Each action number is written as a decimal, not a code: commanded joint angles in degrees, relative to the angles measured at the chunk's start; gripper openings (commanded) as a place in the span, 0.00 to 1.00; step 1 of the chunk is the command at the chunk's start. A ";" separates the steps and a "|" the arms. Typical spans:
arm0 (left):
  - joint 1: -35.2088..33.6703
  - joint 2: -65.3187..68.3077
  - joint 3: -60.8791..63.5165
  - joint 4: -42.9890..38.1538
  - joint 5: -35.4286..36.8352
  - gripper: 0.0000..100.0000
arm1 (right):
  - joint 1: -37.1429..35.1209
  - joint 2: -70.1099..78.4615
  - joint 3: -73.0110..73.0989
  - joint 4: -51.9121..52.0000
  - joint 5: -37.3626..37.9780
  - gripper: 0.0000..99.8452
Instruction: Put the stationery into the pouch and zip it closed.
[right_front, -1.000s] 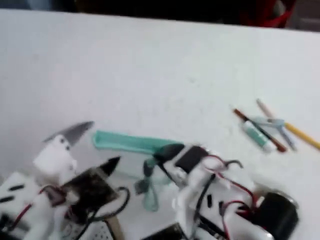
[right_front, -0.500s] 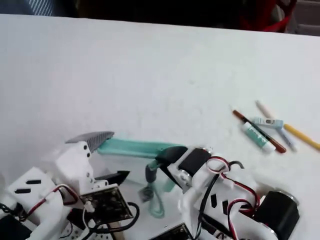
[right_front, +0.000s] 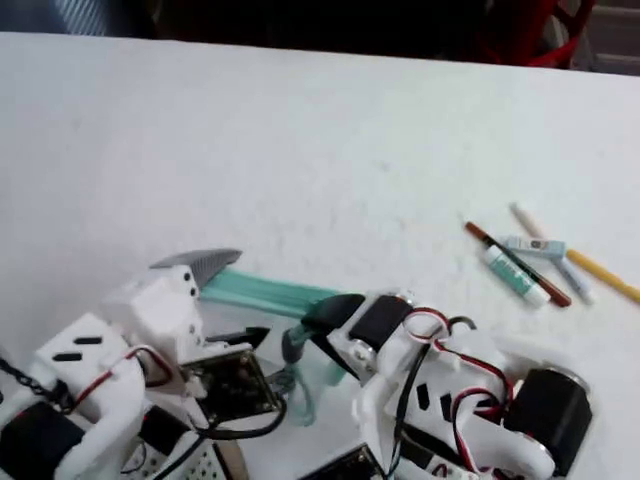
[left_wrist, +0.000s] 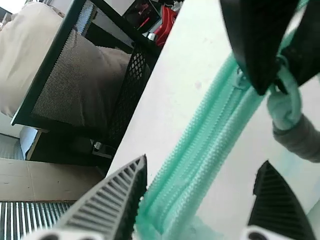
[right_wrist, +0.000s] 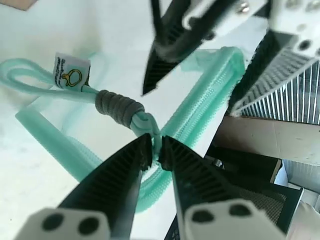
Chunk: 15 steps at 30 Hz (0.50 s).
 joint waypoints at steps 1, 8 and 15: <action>3.21 0.48 3.08 1.23 -3.08 0.33 | -4.70 -1.71 -1.14 1.45 2.37 0.02; 4.00 0.04 4.75 2.46 -10.90 0.24 | -0.48 -1.45 -1.05 -0.22 2.29 0.02; 3.91 0.04 0.88 2.64 -10.81 0.03 | 3.30 -1.89 -0.88 -0.04 2.37 0.02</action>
